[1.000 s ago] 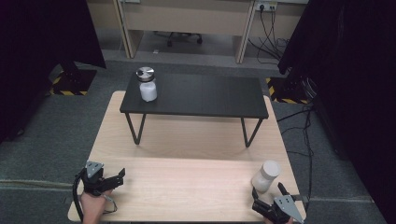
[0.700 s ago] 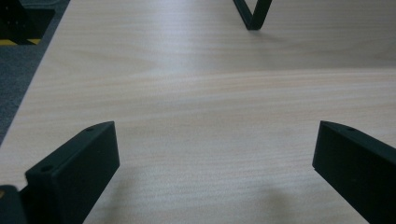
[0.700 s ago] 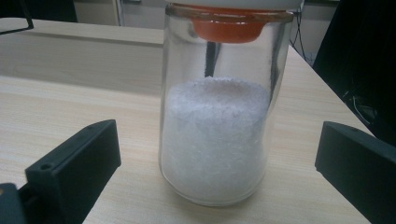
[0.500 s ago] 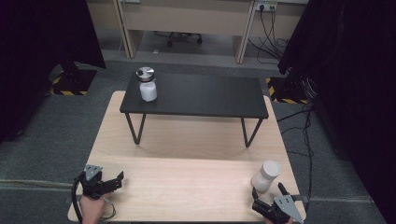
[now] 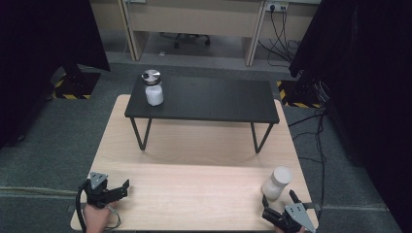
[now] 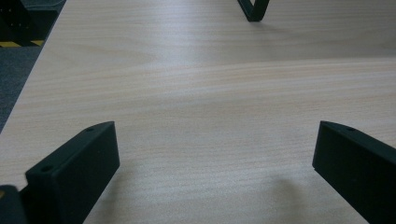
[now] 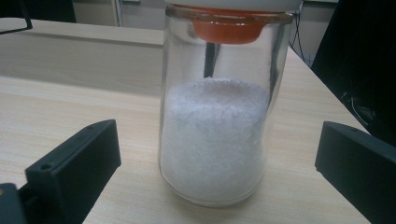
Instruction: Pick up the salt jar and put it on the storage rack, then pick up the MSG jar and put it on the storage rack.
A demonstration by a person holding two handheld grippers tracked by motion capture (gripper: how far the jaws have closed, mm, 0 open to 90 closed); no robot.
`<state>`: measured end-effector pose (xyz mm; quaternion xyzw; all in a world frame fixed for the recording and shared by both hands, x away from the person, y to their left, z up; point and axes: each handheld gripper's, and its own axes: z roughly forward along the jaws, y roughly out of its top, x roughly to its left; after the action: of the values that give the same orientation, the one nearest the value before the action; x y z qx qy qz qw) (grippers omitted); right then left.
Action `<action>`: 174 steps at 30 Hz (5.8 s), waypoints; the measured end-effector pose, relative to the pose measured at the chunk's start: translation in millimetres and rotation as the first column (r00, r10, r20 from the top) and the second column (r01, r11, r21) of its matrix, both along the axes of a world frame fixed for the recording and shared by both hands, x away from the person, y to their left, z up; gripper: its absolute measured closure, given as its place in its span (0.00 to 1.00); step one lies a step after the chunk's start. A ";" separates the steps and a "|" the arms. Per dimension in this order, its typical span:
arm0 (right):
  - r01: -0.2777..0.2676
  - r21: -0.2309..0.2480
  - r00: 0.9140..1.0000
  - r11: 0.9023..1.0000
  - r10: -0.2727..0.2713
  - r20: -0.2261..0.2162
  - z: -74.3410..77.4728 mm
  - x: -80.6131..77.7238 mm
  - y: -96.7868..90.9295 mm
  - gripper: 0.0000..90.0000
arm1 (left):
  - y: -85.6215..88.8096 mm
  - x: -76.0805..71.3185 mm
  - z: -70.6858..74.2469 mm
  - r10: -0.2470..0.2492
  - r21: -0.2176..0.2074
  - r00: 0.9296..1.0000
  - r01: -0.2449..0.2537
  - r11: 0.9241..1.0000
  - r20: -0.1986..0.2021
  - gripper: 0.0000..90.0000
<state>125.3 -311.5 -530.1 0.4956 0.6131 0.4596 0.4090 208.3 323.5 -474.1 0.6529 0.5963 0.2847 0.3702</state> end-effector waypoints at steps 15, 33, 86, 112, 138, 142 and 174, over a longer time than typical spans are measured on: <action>-0.001 -0.008 1.000 1.000 0.001 -0.009 1.7 1.1 0.8 0.00 | 1.1 -2.3 -1.4 -0.005 -0.004 1.000 0.005 1.000 0.012 0.00; -0.004 -0.024 1.000 1.000 0.004 -0.028 10.3 5.8 0.9 0.00 | 5.4 -3.5 -2.9 -0.009 -0.026 1.000 0.009 1.000 0.023 0.00; -0.072 0.089 0.997 0.993 0.071 0.014 56.8 33.3 -16.7 0.38 | 1.4 -2.9 -2.7 -0.017 0.002 1.000 0.017 1.000 0.021 0.00; -0.116 0.099 0.993 0.988 0.114 0.020 108.9 55.5 -10.6 0.38 | 1.0 -4.4 -3.7 -0.014 0.002 0.999 0.014 1.000 0.030 0.00; -0.167 0.091 0.985 0.982 0.163 0.055 163.6 95.8 0.0 0.38 | -5.6 -2.3 -2.7 -0.017 0.037 1.000 0.016 0.999 0.022 0.00; -0.174 0.093 0.984 0.980 0.169 0.064 173.5 101.4 1.4 0.38 | -5.6 -1.9 -2.4 -0.013 0.035 1.000 0.013 0.999 0.019 0.01; -0.247 0.070 0.967 0.966 0.241 0.086 238.2 150.4 16.1 0.38 | -10.4 -1.7 -2.5 0.018 0.041 1.000 -0.018 0.999 0.022 0.01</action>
<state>275.7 -295.3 -291.9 0.4144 0.6345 0.5493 0.3521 206.6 313.1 -476.6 0.6520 0.5921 0.3073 0.3603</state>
